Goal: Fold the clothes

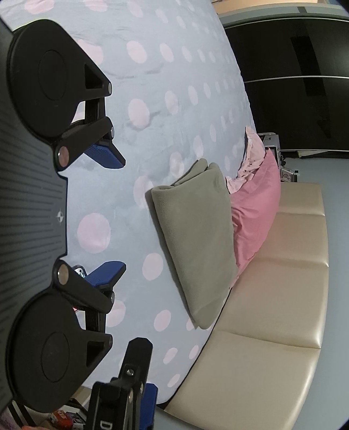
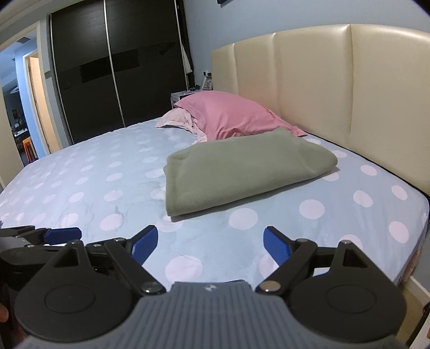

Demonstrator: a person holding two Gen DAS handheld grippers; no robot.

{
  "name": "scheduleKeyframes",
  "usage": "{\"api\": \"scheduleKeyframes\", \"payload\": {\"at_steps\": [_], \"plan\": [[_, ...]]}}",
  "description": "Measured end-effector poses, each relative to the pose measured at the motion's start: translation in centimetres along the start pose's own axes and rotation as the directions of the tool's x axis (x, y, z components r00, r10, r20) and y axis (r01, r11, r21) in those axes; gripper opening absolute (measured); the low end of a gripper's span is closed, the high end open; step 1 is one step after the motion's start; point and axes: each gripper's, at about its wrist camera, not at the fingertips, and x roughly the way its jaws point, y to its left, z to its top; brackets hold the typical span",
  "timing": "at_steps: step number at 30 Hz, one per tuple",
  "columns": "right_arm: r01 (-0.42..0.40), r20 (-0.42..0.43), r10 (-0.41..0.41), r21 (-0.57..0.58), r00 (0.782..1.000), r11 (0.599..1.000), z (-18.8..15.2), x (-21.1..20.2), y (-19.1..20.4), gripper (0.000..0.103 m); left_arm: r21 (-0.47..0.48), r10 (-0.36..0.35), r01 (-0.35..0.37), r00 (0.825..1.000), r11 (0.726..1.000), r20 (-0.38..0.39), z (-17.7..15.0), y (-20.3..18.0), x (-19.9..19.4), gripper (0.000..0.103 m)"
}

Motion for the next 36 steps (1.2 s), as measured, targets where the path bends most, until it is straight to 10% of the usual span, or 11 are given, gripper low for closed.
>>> {"api": "scheduleKeyframes", "payload": {"at_steps": [36], "plan": [[-0.007, -0.06, 0.004, -0.044, 0.998, 0.999, -0.6, 0.6, 0.9, 0.087, 0.0, 0.021, -0.021, 0.997, 1.0, -0.071, -0.3, -0.3, 0.3, 0.075]]}}
